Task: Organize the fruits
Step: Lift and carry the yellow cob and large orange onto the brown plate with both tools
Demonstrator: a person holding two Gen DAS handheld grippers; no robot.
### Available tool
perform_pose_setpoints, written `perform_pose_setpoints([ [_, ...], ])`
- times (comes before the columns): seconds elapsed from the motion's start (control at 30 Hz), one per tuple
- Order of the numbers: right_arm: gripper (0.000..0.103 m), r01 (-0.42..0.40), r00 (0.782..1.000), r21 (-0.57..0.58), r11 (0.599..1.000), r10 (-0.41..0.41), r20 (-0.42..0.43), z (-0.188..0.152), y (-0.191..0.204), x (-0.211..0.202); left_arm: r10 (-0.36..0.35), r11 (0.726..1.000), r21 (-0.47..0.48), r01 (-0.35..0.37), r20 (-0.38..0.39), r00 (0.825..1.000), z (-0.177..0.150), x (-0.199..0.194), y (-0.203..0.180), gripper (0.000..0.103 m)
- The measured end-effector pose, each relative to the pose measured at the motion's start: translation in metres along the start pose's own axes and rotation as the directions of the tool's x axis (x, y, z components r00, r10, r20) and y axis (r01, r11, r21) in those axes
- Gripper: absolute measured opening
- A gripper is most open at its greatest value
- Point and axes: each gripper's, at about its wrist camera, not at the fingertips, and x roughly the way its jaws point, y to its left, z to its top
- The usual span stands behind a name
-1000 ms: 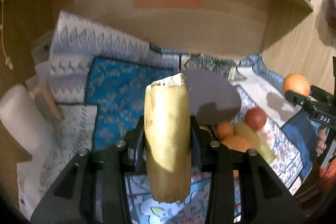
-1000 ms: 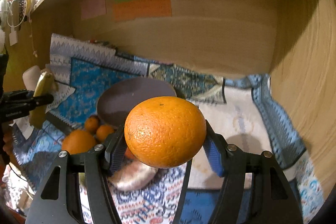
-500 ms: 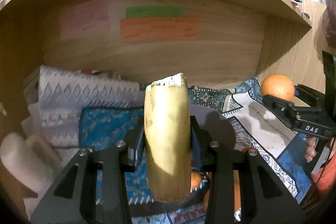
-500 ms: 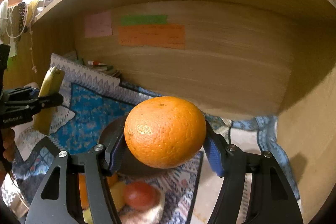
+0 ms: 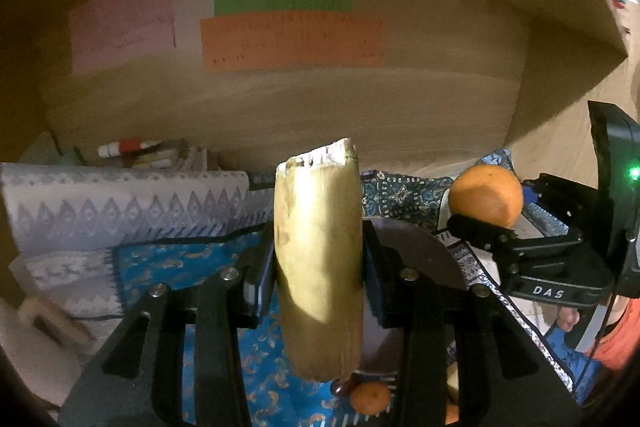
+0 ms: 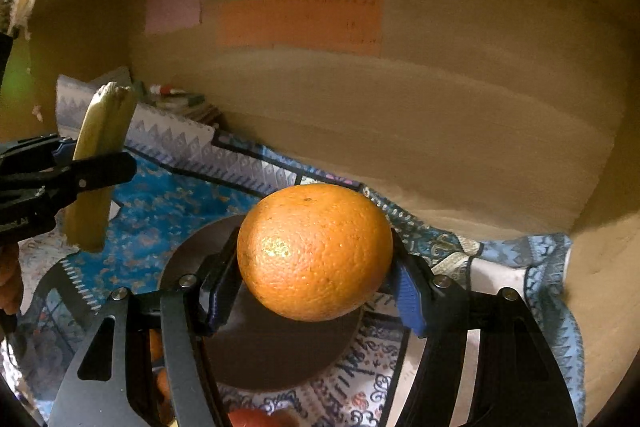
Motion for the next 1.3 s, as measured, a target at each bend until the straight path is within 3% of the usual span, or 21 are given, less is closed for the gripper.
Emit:
perform_pose_setpoints([
  [0.37,0.062,-0.010,0.996,-0.010,1.000,0.009,-0.092,0.005,-0.009,0.041,-0.005,1.000,-0.003,0.004,-0.093,0.996,-0.001,0.054,0.006,0.039],
  [0.7,0.062,-0.031,0.979,-0.050,0.998,0.021,-0.204,-0.006,-0.008,0.074,-0.025,0.999,0.030,0.032,-0.204,0.979,-0.019,0.097,0.001,0.039],
  [0.97,0.063,-0.042,0.962,-0.058,0.997,0.025,-0.271,-0.013,-0.008,0.095,-0.018,0.998,0.056,0.030,-0.206,0.978,-0.016,0.109,-0.005,0.039],
  [1.03,0.063,-0.047,0.955,-0.060,0.997,0.027,-0.297,-0.015,-0.008,0.101,-0.019,0.998,0.051,0.030,-0.204,0.979,-0.013,0.106,-0.002,0.044],
  [1.1,0.063,-0.049,0.948,-0.064,0.997,0.026,-0.317,-0.017,-0.007,0.104,-0.017,0.999,0.047,0.027,-0.188,0.982,-0.011,0.104,-0.001,0.062],
  [1.3,0.063,-0.051,0.943,-0.096,0.994,0.016,-0.334,-0.022,-0.003,0.106,0.005,0.997,0.073,0.005,-0.141,0.990,-0.008,0.088,-0.002,0.063],
])
